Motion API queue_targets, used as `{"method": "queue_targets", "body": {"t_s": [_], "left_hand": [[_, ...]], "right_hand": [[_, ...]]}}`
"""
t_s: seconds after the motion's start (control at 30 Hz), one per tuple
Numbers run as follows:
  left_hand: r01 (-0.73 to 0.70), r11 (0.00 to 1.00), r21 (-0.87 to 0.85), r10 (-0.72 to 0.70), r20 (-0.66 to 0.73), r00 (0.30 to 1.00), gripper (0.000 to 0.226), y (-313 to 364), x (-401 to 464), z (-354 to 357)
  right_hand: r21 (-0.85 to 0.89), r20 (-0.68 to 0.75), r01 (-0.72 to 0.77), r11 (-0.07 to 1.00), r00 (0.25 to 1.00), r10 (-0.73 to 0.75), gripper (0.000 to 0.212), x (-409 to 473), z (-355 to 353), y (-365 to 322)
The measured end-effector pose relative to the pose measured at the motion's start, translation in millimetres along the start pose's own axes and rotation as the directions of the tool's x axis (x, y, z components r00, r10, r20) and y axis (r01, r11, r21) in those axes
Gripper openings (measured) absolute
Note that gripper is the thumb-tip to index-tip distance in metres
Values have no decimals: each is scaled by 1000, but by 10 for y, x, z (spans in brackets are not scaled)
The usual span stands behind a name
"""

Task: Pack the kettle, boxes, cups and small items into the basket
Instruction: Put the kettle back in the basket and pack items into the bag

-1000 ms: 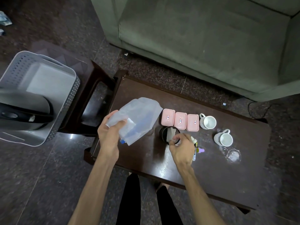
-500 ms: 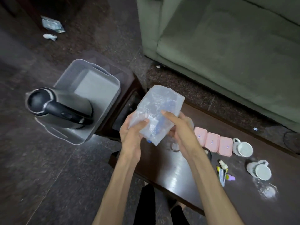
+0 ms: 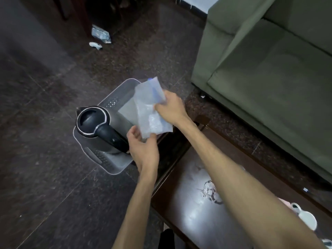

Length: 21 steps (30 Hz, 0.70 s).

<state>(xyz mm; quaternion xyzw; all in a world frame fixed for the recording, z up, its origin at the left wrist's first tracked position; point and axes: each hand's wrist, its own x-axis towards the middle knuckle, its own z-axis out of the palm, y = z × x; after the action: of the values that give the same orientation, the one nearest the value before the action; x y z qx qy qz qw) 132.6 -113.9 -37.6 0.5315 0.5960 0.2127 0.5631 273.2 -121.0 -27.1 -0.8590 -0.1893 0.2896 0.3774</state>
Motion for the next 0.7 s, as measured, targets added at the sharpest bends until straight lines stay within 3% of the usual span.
{"method": "queue_targets", "body": {"t_s": [0.07,0.17,0.33,0.43,0.53,0.63,0.7], "left_hand": [[-138,973,186,135,25,991,70,8,53,38],[-332,894,300,310,119,943,63,38,212,139],[-405,715,570,304,268,914,57,-14,830,320],[-435,576,693,247,359,900,55,-183,1153,393],[-468,493,733,252,395,884,60,-322,1305,464],[-498,430,753,312,394,865,59,-362,1365,593],[-509,371,777,296,421,858,63,-383,1423,673]], "right_hand": [[-76,123,11,997,992,-2,28,307,121,-126],[-174,253,9,985,967,36,33,715,306,-206],[-422,352,84,903,933,77,24,1076,629,-76],[-564,321,164,809,947,32,49,1067,699,52],[-630,174,253,734,967,-183,58,879,712,127],[-584,-33,316,748,911,-411,49,670,745,205],[-546,-30,329,770,911,-411,27,629,748,264]]}}
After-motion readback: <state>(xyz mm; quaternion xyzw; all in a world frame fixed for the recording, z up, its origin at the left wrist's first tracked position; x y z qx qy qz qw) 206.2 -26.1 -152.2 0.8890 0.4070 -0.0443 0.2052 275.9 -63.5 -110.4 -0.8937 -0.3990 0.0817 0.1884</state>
